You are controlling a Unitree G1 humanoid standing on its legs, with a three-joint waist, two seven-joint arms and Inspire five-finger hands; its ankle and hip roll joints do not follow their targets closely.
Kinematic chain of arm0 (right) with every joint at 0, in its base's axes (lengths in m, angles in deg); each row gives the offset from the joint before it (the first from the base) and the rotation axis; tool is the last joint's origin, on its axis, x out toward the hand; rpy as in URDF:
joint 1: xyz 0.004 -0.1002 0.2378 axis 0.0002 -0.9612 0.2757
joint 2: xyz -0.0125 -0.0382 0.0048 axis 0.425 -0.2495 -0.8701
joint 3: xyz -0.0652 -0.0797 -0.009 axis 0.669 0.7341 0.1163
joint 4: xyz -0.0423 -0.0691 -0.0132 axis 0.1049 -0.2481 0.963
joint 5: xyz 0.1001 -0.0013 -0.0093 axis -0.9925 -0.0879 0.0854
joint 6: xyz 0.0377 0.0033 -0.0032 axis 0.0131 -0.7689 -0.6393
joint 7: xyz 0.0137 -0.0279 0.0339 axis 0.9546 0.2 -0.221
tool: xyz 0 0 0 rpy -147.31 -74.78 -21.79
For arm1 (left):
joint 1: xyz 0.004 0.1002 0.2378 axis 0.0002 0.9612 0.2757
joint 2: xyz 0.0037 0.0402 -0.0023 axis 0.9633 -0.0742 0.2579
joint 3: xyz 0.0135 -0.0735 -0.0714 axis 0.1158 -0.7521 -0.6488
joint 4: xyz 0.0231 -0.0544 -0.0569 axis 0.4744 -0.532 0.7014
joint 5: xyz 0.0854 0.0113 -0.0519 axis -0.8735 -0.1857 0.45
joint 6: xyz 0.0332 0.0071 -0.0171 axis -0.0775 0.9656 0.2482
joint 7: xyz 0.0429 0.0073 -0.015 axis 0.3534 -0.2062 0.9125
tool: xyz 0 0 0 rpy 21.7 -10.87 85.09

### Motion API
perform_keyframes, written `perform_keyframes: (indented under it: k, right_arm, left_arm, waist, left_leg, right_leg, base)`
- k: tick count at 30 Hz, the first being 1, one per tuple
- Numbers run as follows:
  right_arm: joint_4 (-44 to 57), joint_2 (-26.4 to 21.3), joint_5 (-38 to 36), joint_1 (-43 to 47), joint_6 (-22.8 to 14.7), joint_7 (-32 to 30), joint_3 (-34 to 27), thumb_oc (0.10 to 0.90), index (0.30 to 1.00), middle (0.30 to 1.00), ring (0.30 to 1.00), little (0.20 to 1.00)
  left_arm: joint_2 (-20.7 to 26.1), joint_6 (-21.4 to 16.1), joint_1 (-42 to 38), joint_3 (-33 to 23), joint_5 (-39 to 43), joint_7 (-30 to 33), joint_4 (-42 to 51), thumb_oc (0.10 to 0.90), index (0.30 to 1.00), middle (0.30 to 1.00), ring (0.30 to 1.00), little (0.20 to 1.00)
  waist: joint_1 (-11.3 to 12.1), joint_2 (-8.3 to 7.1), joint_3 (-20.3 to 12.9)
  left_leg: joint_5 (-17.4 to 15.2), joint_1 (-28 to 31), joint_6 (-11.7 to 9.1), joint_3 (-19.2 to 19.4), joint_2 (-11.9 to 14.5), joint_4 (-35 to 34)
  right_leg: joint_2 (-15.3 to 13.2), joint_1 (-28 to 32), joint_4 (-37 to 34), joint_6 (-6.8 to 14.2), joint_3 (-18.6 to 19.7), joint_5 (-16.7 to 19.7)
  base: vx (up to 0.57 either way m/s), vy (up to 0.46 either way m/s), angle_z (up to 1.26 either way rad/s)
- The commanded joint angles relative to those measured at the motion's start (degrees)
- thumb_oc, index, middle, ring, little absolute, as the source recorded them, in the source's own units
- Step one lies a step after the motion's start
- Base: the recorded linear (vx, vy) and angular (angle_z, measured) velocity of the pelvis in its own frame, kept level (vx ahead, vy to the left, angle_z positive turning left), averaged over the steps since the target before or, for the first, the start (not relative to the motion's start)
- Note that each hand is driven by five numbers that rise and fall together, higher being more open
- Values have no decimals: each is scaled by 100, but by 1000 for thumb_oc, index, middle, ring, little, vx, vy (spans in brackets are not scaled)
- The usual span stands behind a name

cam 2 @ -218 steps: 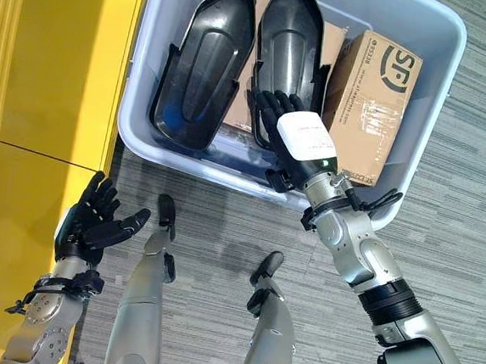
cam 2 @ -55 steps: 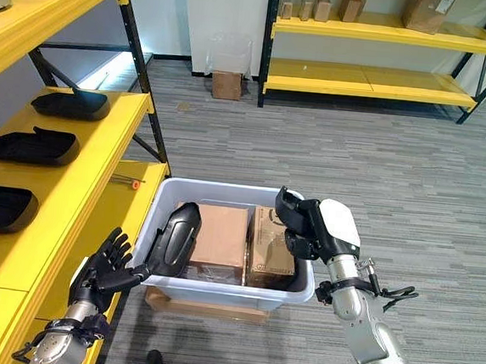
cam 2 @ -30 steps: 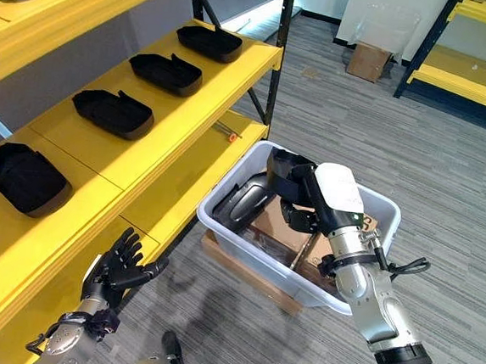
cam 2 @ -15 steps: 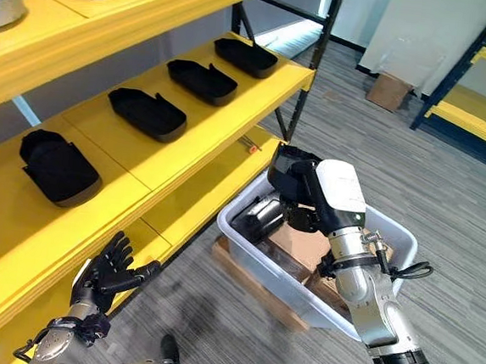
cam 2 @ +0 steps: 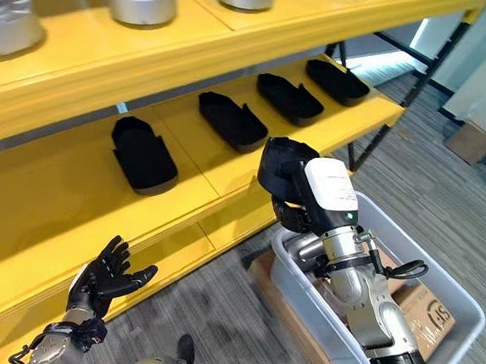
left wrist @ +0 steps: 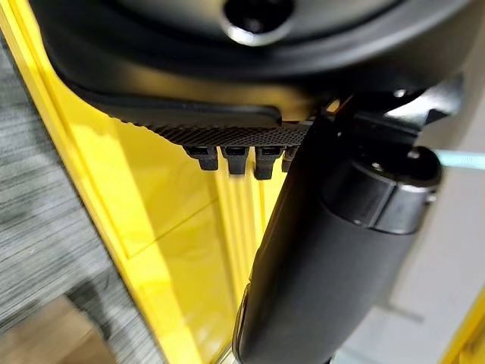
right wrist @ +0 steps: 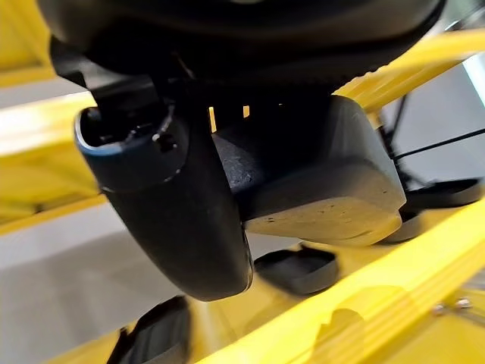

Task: Move parts from the plastic box to the shelf.

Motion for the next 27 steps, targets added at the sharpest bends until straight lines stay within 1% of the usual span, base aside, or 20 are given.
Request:
perform_keyframes:
  k: [1,2,3,4,5,6,7,8,9,10,12,13,14,16,17,23,24,25,27]
  right_arm:
    - [222,-225,-15,795,-274,-395,-556,400,300,300,300,300]
    - [245,-262,-39,690,-296,-423,-653,400,300,300,300,300]
    - [248,-265,-40,686,-296,-421,-658,400,300,300,300,300]
    - [261,-272,-77,672,-317,-427,-694,400,300,300,300,300]
    - [266,-285,-89,675,-326,-430,-717,400,300,300,300,300]
    - [271,-290,-82,675,-334,-447,-740,400,300,300,300,300]
    - [281,-273,-88,573,-326,-419,-797,400,300,300,300,300]
    - [261,-263,-82,518,-327,-387,-809,400,300,300,300,300]
    - [236,-273,-175,488,-381,-356,-849,400,300,300,300,300]
    - [240,-244,-212,534,-393,-337,-818,400,300,300,300,300]
    - [243,-248,-201,565,-397,-320,-779,400,300,300,300,300]
    - [231,-238,-243,558,-423,-264,-747,400,300,300,300,300]
    - [254,-223,-300,578,-439,-226,-735,400,300,300,300,300]
    - [270,-227,-300,593,-444,-222,-724,400,300,300,300,300]
    - [333,-256,-321,647,-484,-212,-713,400,300,300,300,300]
    - [462,-279,-457,798,-533,-184,-662,400,300,300,300,300]
    - [511,-304,-475,867,-555,-216,-656,400,300,300,300,300]
    - [507,-305,-476,874,-556,-217,-653,400,300,300,300,300]
    - [554,-393,-432,993,-581,-289,-640,400,300,300,300,300]
  left_arm:
    - [260,-467,-386,-43,-371,-42,656,900,1000,1000,1000,1000]
    - [246,-435,-446,-24,-491,-64,620,900,1000,1000,1000,1000]
    - [244,-435,-448,-21,-493,-64,617,900,1000,1000,1000,1000]
    - [227,-442,-490,-9,-527,-60,584,900,1000,1000,1000,1000]
    - [215,-460,-538,-15,-545,-63,560,900,1000,1000,1000,1000]
    - [197,-472,-599,2,-535,-49,506,900,1000,1000,1000,1000]
    - [163,-455,-626,10,-538,-65,467,900,1000,1000,1000,1000]
    - [111,-447,-604,44,-551,-101,485,900,1000,1000,1000,1000]
    - [72,-458,-571,28,-518,-102,492,900,1000,1000,1000,1000]
    - [44,-446,-525,-17,-511,-108,492,900,1000,1000,1000,1000]
    - [18,-440,-452,-47,-532,-116,529,900,1000,1000,1000,1000]
    - [-27,-421,-377,-69,-531,-154,545,900,1000,1000,1000,1000]
    - [-33,-415,-361,-91,-531,-162,538,900,1000,1000,1000,1000]
    - [-34,-411,-360,-96,-538,-152,534,900,1000,1000,1000,1000]
    - [-42,-407,-352,-112,-530,-140,540,900,1000,1000,1000,1000]
    - [-131,-382,-325,-75,-453,-89,526,900,1000,1000,1000,1000]
    - [-143,-380,-323,-65,-427,-74,516,900,1000,1000,1000,1000]
    - [-145,-379,-326,-67,-426,-74,516,900,1000,1000,1000,1000]
    - [-160,-384,-333,-40,-363,-67,533,900,1000,1000,1000,1000]
  waist:
    - [-229,95,-91]
    - [-357,72,-20]
    - [-354,76,-20]
    - [-391,45,8]
    - [-388,5,15]
    - [-389,-45,-8]
    - [-365,-92,-45]
    - [-373,-110,-92]
    - [-409,-123,-191]
    - [-363,-109,-243]
    - [-333,-96,-295]
    - [-319,-111,-404]
    - [-305,-115,-443]
    - [-305,-117,-454]
    - [-292,-120,-482]
    - [-272,-110,-493]
    - [-254,-116,-471]
    - [-268,-113,-469]
    - [-239,-120,-426]
  left_leg:
    - [-475,842,-636,283,508,-399]
    - [-470,906,-640,53,443,-415]
    - [-474,909,-644,52,448,-415]
    - [-478,934,-660,-52,423,-430]
    - [-487,924,-688,-107,409,-419]
    - [-489,875,-713,-158,399,-373]
    - [-539,866,-736,-244,373,-291]
    - [-577,882,-722,-253,360,-272]
    - [-495,852,-785,-296,439,-286]
    - [-479,874,-810,-274,488,-302]
    - [-480,907,-813,-241,501,-304]
    - [-471,967,-834,-211,524,-333]
    - [-456,1001,-864,-203,566,-342]
    - [-451,1024,-892,-203,600,-340]
    - [-443,1060,-937,-221,663,-320]
    - [-439,1092,-1050,-284,824,-200]
    - [-419,1031,-1107,-319,882,-100]
    - [-428,1013,-1111,-335,887,-76]
    - [-415,878,-1185,-400,951,139]
  right_leg:
    - [1061,-1068,-541,-164,828,433]
    - [1510,-1255,-667,-253,1271,244]
    - [1514,-1255,-662,-257,1269,236]
    - [1732,-1313,-843,-261,1469,217]
    - [1791,-1325,-1081,-243,1502,257]
    - [1832,-1245,-1423,-252,1495,367]
    - [1777,-988,-1655,-236,1468,269]
    - [1725,-821,-1775,-208,1447,286]
    - [1955,-648,-2030,-278,1654,276]
    - [1914,-571,-2129,-280,1486,327]
    - [1887,-466,-2187,-269,1404,334]
    - [1930,-353,-2272,-290,1424,310]
    - [1961,-286,-2314,-309,1415,296]
    - [1980,-240,-2338,-323,1384,281]
    - [2022,-182,-2338,-372,1344,229]
    - [2127,-37,-2350,-489,1278,97]
    - [2170,-14,-2363,-537,1265,64]
    - [2174,-12,-2367,-541,1252,65]
    - [2200,22,-2403,-600,1215,35]
  base:
    - [46,58,80]
    - [22,4,64]
    - [76,-51,74]
    - [37,-79,80]
    - [46,-133,85]
    - [63,-143,54]
    - [67,-125,42]
    - [85,-202,48]
    - [67,-183,72]
    - [51,-159,69]
    - [41,-77,50]
    - [75,-146,27]
    - [71,-117,7]
    - [10,-102,6]
    - [0,-118,14]
    - [-11,-124,5]
    - [-37,-138,1]
    - [-52,-150,4]
    - [-53,-120,7]
